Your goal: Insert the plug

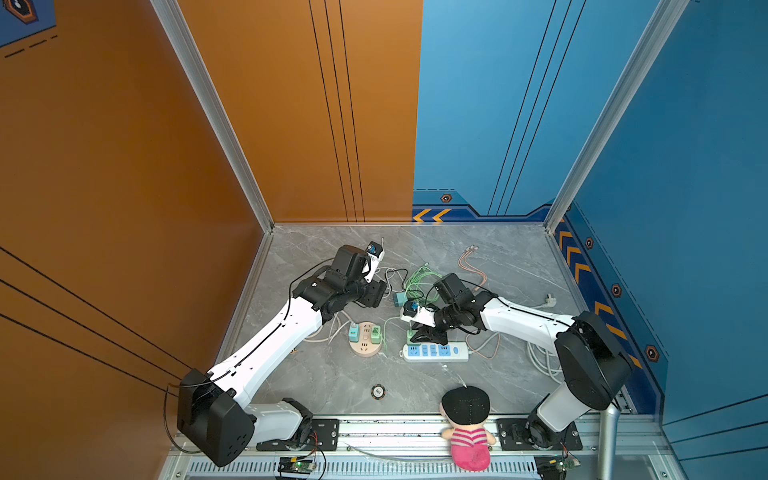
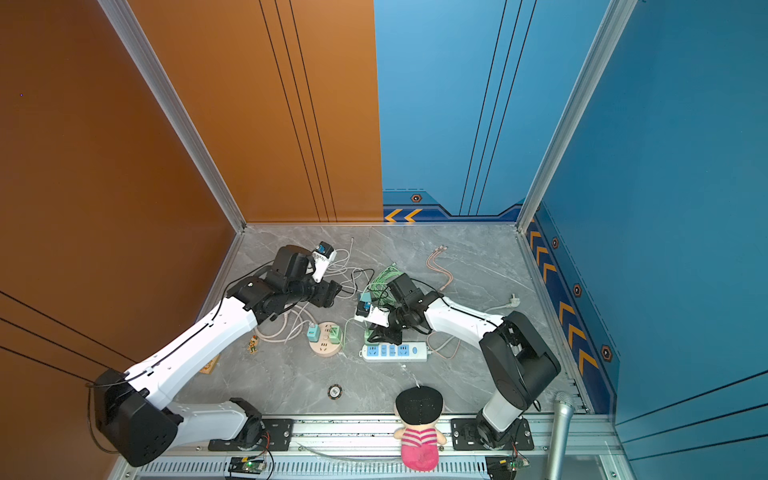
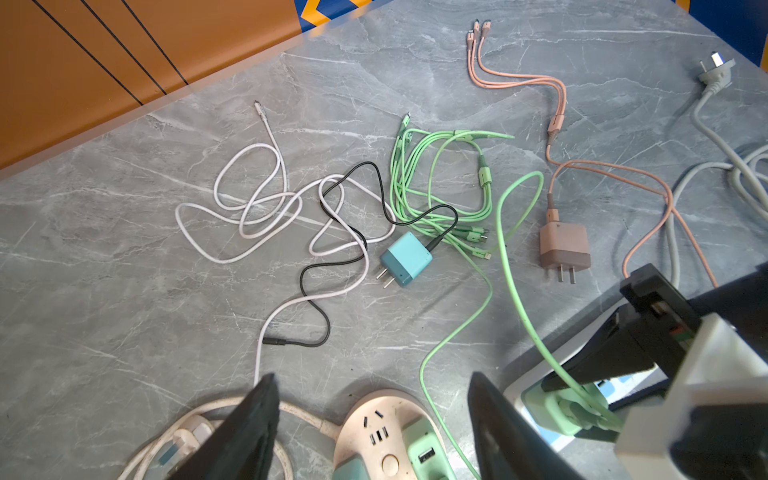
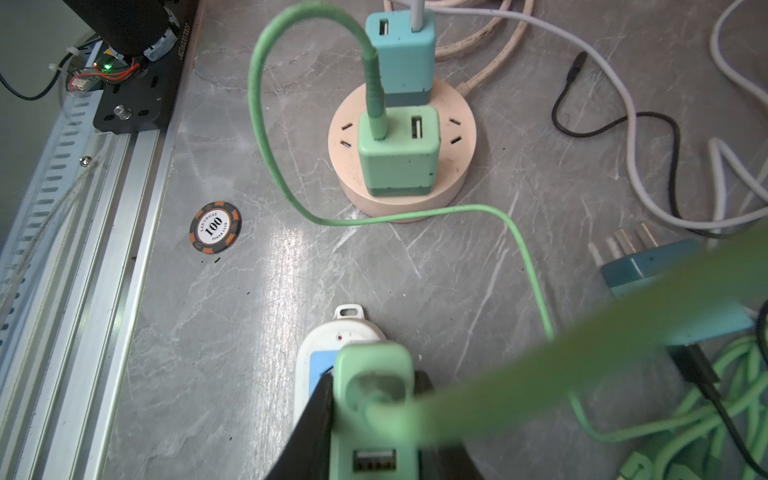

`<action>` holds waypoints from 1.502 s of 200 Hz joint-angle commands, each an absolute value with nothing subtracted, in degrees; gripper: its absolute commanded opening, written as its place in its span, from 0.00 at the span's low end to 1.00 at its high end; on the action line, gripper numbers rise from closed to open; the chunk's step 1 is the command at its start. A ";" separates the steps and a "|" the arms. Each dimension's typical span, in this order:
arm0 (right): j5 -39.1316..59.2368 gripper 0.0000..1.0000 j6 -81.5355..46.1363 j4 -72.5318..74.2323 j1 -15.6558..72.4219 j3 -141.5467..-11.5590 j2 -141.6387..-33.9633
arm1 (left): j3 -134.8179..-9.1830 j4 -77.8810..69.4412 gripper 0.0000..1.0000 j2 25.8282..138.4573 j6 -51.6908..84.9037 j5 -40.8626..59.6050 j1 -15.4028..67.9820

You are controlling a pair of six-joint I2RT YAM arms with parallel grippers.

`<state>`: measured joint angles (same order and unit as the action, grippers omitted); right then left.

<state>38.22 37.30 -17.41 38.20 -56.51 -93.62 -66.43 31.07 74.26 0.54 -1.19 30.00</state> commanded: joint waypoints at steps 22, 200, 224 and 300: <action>39.14 0.00 37.09 -18.94 38.91 -55.50 -93.56 | -66.54 31.47 0.72 74.92 1.23 0.00 29.54; 35.57 0.00 37.74 -19.08 39.36 -53.04 -92.19 | -66.68 31.48 0.72 75.41 1.49 0.27 29.54; 34.28 0.00 38.23 -19.15 39.38 -52.96 -92.26 | -66.75 31.50 0.72 75.43 1.47 0.34 29.64; 33.03 0.00 39.70 -18.86 38.67 -53.00 -92.55 | -66.98 31.56 0.72 75.68 1.53 0.62 29.57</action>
